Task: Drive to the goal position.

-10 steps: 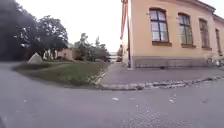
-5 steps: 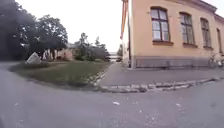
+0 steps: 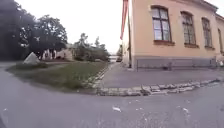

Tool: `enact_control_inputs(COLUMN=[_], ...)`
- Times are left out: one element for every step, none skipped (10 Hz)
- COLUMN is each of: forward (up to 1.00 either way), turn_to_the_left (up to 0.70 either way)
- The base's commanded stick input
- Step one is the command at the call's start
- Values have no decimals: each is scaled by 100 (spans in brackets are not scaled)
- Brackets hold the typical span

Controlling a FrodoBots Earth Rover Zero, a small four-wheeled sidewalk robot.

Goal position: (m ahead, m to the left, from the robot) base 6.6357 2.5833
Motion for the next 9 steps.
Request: enact_control_inputs(forward=[44, 44, 44, 44, 44, 44, 44, 44, 44], turn_to_the_left=[2, 2, 2, 2, 2, 2, 2, 2, 2])
